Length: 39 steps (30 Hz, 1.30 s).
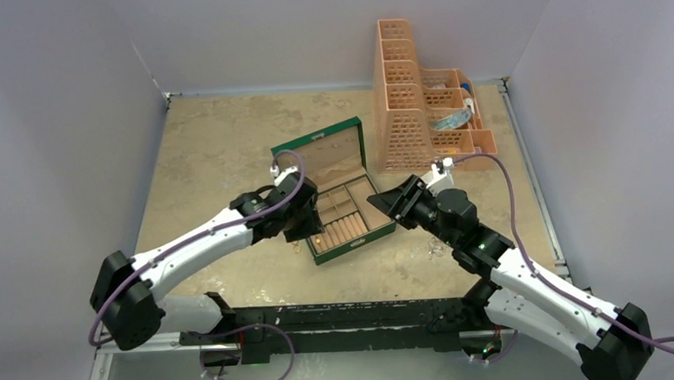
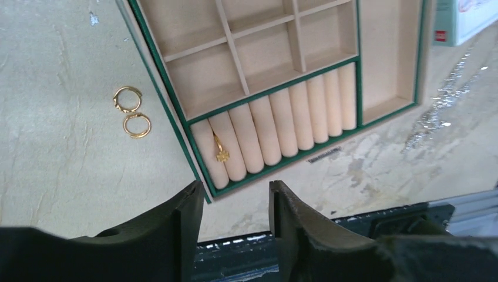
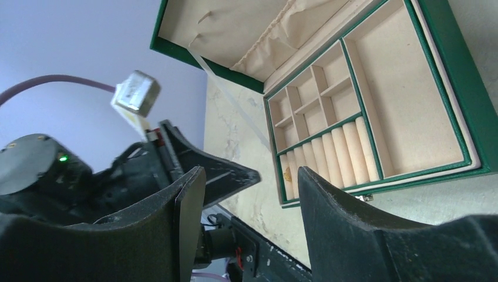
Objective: Organize the mixed jewelry
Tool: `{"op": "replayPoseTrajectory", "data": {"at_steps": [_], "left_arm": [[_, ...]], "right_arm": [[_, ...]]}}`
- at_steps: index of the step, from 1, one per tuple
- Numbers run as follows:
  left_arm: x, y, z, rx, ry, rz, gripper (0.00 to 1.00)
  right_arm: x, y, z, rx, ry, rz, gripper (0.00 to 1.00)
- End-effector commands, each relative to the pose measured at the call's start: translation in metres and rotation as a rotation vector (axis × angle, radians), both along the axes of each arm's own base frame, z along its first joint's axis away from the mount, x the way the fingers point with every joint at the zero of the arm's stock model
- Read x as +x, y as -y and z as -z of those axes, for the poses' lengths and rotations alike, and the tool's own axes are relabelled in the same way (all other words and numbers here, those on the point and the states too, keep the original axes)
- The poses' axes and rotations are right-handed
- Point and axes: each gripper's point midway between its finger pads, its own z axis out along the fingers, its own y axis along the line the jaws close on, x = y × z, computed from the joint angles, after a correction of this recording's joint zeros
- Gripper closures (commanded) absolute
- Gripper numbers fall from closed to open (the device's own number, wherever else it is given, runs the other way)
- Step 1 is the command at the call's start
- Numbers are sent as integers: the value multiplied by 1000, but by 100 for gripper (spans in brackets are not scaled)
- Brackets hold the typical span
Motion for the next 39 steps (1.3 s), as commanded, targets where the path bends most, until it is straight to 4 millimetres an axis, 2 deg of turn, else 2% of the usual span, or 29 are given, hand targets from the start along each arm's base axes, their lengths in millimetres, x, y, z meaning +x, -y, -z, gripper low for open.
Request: {"op": "replayPoseTrajectory", "data": {"at_steps": [1, 6, 9, 12, 18, 21, 26, 30, 33, 39], "left_arm": [[-4, -12, -30, -36, 69, -29, 53], [-19, -48, -27, 5, 74, -116, 49], [-26, -68, -17, 42, 71, -168, 60], [-27, -78, -5, 48, 48, -181, 69], [-10, -84, 21, 13, -1, -167, 70], [3, -79, 31, -4, -2, -123, 70], [26, -70, 51, 39, -29, -91, 70], [32, -75, 72, 104, -76, -119, 73], [35, -79, 77, 134, -74, -136, 74], [40, -71, 71, 100, -53, -112, 75]], "right_arm": [[-1, 7, -12, -36, 58, -1, 38], [-7, 10, -10, -51, 72, -18, 38], [-10, 12, -9, -59, 80, -21, 38], [-11, 13, -8, -60, 86, -27, 38], [-13, 12, -4, -73, 80, -40, 38], [-13, 12, -2, -75, 73, -39, 38], [-15, 11, 3, -71, 56, -44, 38], [-15, 12, 4, -74, 45, -40, 38], [-15, 13, 5, -76, 32, -34, 38], [-14, 14, 7, -78, 17, -26, 38]]}}
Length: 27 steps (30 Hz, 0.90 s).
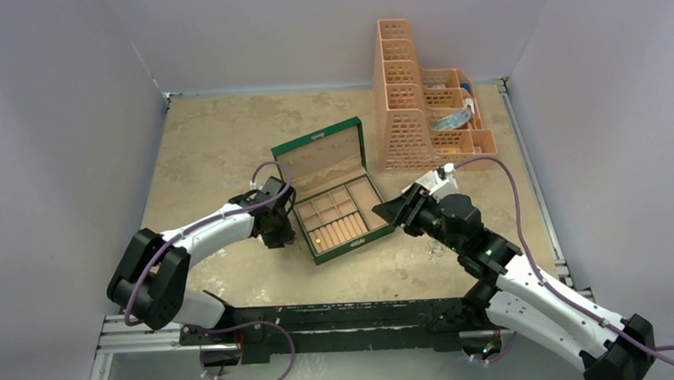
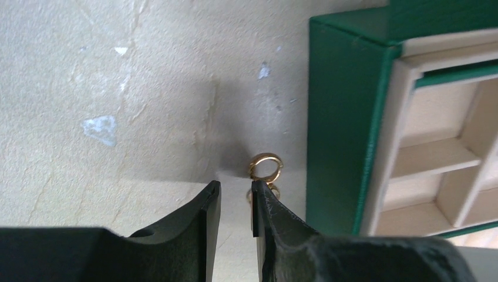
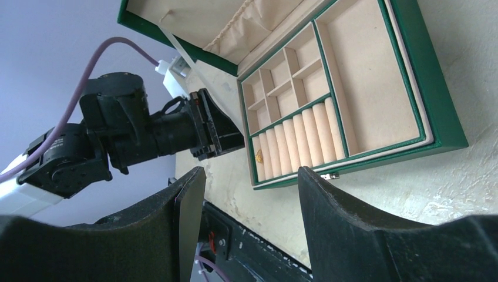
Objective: Organize the mixed jewelry
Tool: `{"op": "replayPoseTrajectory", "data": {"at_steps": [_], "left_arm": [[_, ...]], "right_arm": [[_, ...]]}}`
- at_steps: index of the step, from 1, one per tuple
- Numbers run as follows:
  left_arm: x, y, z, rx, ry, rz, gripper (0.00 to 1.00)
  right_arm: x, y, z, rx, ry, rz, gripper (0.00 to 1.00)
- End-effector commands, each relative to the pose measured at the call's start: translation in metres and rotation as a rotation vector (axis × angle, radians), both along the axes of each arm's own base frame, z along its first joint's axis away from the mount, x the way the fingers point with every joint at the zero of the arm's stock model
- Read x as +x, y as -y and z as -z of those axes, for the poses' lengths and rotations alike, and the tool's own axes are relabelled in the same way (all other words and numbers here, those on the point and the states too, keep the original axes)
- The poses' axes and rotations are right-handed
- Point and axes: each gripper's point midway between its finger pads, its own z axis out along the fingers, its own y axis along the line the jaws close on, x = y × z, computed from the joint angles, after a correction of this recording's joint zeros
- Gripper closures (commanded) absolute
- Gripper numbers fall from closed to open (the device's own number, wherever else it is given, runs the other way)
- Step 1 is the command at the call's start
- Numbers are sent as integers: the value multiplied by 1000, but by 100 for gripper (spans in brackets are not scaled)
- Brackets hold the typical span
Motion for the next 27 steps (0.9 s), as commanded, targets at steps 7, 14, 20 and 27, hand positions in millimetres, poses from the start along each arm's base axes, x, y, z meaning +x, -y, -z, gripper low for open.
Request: {"op": "replayPoseTrajectory", "data": {"at_steps": [7, 14, 20, 27], "left_arm": [[24, 13, -16, -45, 89, 29, 75], [20, 9, -3, 2, 30, 30, 77], [15, 3, 4, 40, -4, 31, 80], [9, -5, 6, 78, -34, 38, 92]], "right_arm": [[7, -5, -2, 5, -12, 5, 38], [9, -6, 1, 2, -24, 9, 38], [8, -5, 3, 5, -30, 15, 38], [8, -5, 2, 9, -28, 16, 38]]}}
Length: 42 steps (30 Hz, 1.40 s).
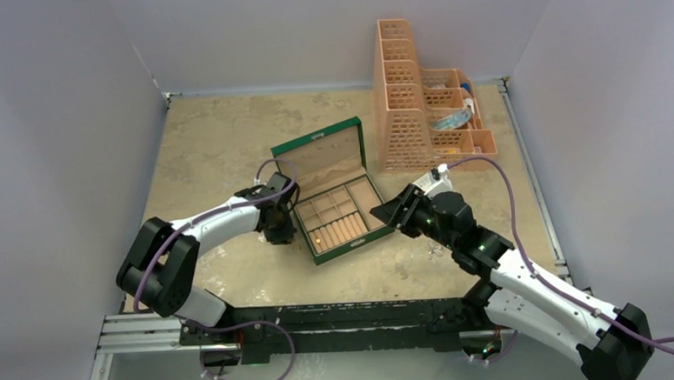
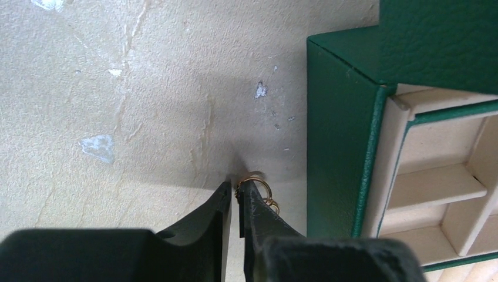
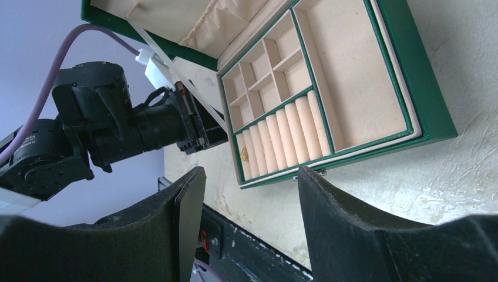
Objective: Organize the mixed jewelry
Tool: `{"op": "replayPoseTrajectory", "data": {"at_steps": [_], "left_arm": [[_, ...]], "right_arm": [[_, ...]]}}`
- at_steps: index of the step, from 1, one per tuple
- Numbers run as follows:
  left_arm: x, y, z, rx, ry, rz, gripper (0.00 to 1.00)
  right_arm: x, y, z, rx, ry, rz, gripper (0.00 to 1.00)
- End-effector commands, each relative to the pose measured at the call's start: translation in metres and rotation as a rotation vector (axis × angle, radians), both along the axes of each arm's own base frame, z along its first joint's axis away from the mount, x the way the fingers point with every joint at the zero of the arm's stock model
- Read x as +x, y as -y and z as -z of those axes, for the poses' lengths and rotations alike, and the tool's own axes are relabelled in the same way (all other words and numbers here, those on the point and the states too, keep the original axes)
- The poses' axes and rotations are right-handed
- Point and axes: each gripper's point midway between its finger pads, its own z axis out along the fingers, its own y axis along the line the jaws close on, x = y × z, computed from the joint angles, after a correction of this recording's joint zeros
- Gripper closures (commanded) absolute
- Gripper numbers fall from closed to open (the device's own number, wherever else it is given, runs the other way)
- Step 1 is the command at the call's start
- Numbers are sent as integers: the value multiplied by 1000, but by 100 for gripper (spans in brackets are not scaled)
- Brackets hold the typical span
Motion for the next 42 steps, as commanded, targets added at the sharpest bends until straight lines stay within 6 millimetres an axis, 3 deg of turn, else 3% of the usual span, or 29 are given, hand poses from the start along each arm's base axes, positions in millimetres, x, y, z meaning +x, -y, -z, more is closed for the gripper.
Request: {"op": "replayPoseTrajectory", "data": {"at_steps": [1, 3, 9, 14, 19, 23, 28, 34, 42], "left_arm": [[-2, -8, 1, 45, -15, 20, 94], [-3, -7, 0, 34, -9, 25, 100], [-5, -9, -11, 4, 36, 5, 100], [-5, -5, -36, -60, 107, -1, 100], [-7, 20, -77, -232, 199, 109, 100], [-8, 49, -116, -402, 305, 253, 100], [-1, 65, -153, -484, 449, 365, 100], [9, 66, -161, -472, 528, 399, 100], [24, 62, -167, -434, 587, 367, 100]], "right_arm": [[5, -2, -19, 44, 42, 10, 38], [5, -2, -18, 43, 41, 10, 38], [11, -4, -20, 35, 71, 11, 38], [14, -15, -19, 17, 88, -45, 38], [11, -43, -20, 35, 74, -145, 39], [6, -82, -35, 54, 73, -216, 39], [5, -122, -48, 88, 74, -293, 40], [16, -139, -57, 78, 96, -286, 42], [21, -159, -33, 30, 40, -317, 50]]}}
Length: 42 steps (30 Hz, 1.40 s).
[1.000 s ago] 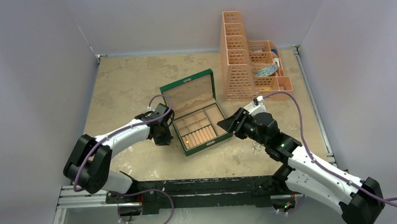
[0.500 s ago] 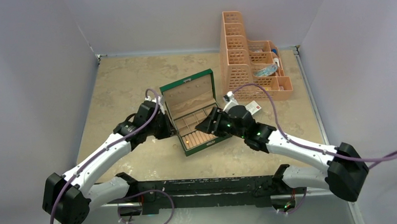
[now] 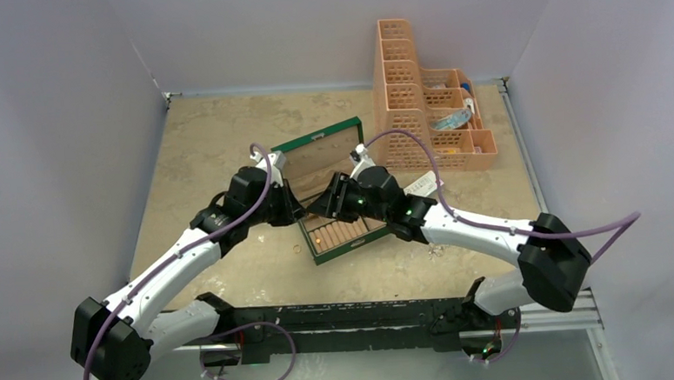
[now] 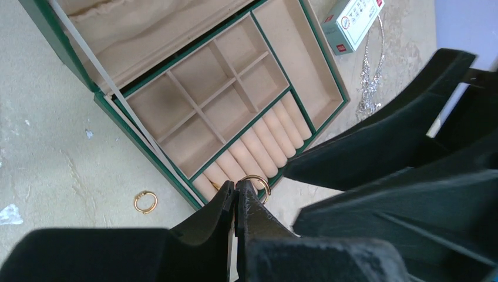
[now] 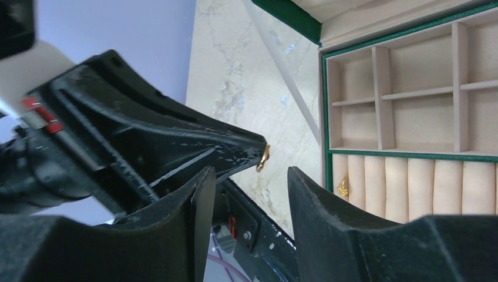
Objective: Organize the mixed jewelry
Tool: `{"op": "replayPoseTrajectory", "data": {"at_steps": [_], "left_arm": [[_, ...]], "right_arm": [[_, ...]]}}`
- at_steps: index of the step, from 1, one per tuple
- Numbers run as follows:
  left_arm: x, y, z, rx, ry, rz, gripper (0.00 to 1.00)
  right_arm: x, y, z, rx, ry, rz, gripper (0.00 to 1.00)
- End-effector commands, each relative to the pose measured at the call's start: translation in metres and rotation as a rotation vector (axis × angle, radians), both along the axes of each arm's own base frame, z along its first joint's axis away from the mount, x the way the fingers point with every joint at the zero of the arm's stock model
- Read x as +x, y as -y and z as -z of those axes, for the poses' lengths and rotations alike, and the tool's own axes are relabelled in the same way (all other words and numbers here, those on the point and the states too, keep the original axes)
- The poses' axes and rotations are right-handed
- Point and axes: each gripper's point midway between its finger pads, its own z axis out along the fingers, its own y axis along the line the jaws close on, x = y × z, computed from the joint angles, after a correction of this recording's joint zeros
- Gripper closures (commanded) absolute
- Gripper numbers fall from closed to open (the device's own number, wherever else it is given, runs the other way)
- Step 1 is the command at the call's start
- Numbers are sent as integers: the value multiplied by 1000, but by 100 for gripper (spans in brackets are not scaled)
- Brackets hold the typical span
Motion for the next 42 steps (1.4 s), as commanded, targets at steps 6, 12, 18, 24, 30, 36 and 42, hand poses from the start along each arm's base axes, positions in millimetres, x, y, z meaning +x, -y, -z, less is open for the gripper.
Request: {"op": "replayPoseTrajectory", "data": {"at_steps": [6, 12, 18, 24, 30, 36, 42], "left_arm": [[18, 3, -24, -19, 118, -19, 100], [16, 2, -24, -26, 120, -17, 100], [15, 4, -25, -37, 124, -10, 100], [13, 4, -26, -44, 126, -3, 100], [11, 3, -29, -49, 129, -6, 100], [9, 3, -38, -74, 158, -7, 100], [7, -2, -57, -73, 152, -32, 70]], "right_arm": [[11, -17, -19, 43, 47, 9, 60], [17, -16, -22, 47, 61, 33, 65], [17, -23, -20, 52, 53, 16, 72], [16, -24, -19, 61, 50, 9, 79], [16, -23, -18, 62, 49, 13, 93], [12, -19, -15, 68, 56, 6, 100], [16, -9, -41, 109, 161, 32, 100]]}}
